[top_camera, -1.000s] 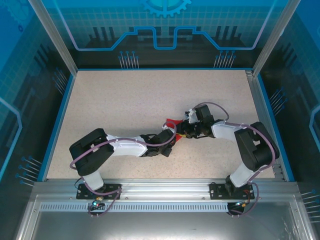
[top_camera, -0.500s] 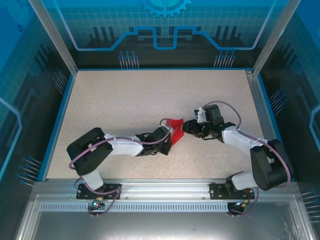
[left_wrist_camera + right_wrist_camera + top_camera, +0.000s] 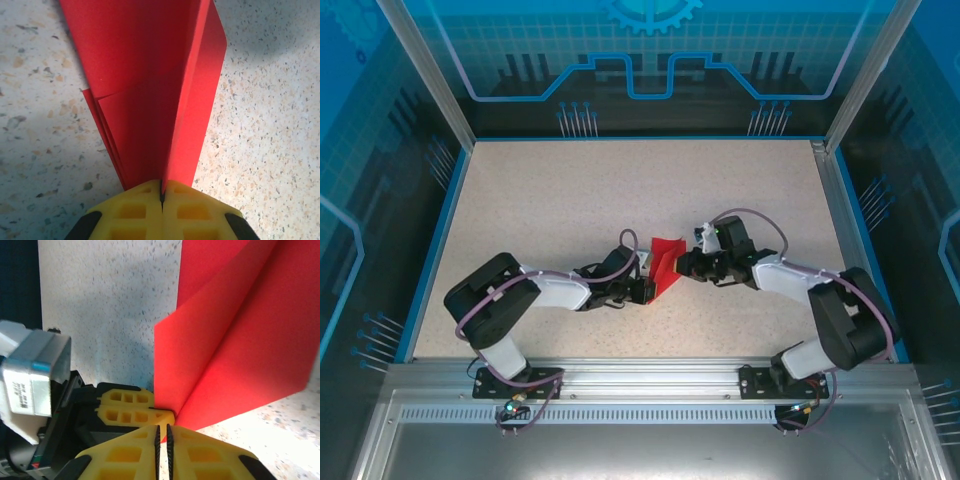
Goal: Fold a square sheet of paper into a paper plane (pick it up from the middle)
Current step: Fourth fold the wing at the center of the table.
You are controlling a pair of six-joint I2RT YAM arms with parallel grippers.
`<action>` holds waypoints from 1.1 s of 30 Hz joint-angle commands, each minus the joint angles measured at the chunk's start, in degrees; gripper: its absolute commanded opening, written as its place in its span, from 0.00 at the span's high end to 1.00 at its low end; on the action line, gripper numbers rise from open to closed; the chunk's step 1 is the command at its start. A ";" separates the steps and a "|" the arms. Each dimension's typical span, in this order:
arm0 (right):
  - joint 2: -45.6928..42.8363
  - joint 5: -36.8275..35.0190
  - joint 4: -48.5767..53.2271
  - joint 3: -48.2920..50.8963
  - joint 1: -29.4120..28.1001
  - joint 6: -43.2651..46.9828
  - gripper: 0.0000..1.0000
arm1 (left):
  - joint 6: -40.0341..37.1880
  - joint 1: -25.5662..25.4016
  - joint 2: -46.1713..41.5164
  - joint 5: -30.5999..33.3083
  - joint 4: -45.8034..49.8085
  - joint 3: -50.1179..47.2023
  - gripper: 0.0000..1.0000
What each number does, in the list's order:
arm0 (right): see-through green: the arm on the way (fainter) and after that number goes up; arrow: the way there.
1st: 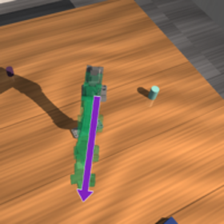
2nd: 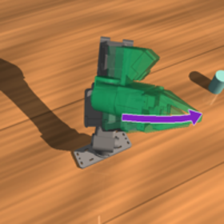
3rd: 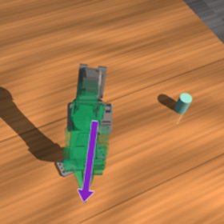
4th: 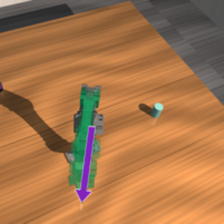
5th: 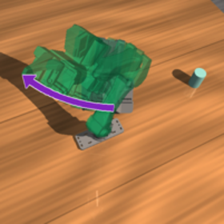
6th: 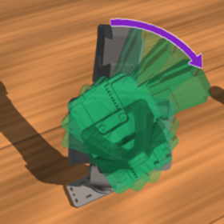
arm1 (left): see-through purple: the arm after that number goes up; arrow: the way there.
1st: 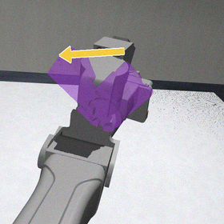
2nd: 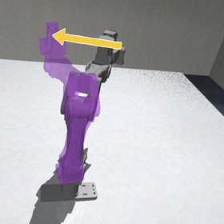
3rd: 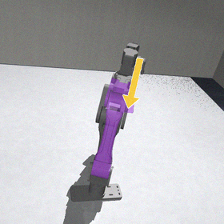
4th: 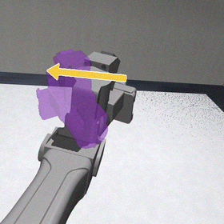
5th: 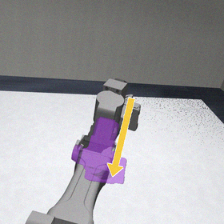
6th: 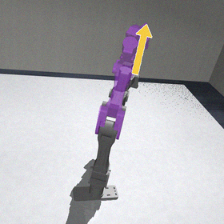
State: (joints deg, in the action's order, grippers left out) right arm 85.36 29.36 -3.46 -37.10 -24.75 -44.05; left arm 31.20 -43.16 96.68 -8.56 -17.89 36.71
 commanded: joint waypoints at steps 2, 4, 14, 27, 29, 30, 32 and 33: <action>4.13 1.88 -6.45 -2.72 -1.74 -3.80 0.88 | 2.44 1.88 0.38 -5.47 -1.04 -2.45 0.97; 5.62 1.90 -7.80 -3.71 -1.79 -4.80 0.88 | 3.18 2.13 0.69 -6.07 -1.68 -3.02 0.97; 13.37 2.76 -10.44 -7.44 -2.21 -7.05 0.90 | 4.12 3.19 1.14 -7.68 -2.64 -3.49 0.96; 15.35 2.92 -10.15 -7.57 -2.17 -6.64 0.90 | 3.14 3.26 -0.27 -9.51 -1.42 -1.20 0.84; 15.52 3.10 -9.75 -7.76 -2.23 -6.35 0.90 | 3.42 3.42 -0.27 -9.46 -1.97 -1.45 0.86; 15.62 3.14 -9.64 -7.86 -2.22 -6.19 0.90 | 3.64 3.41 -0.20 -9.61 -2.41 -1.59 0.86; 15.80 3.42 -9.54 -7.94 -2.20 -6.08 0.90 | 4.06 3.46 -0.01 -10.06 -3.11 -1.80 0.88; 15.76 3.38 -9.56 -7.99 -2.23 -6.09 0.90 | 4.30 3.45 -0.01 -10.08 -3.26 -1.96 0.91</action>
State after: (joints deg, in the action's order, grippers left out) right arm 100.42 31.57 -13.02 -43.64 -26.33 -50.59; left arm 34.63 -40.16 96.73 -16.86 -21.28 34.72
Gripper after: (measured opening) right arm 0.101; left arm 0.104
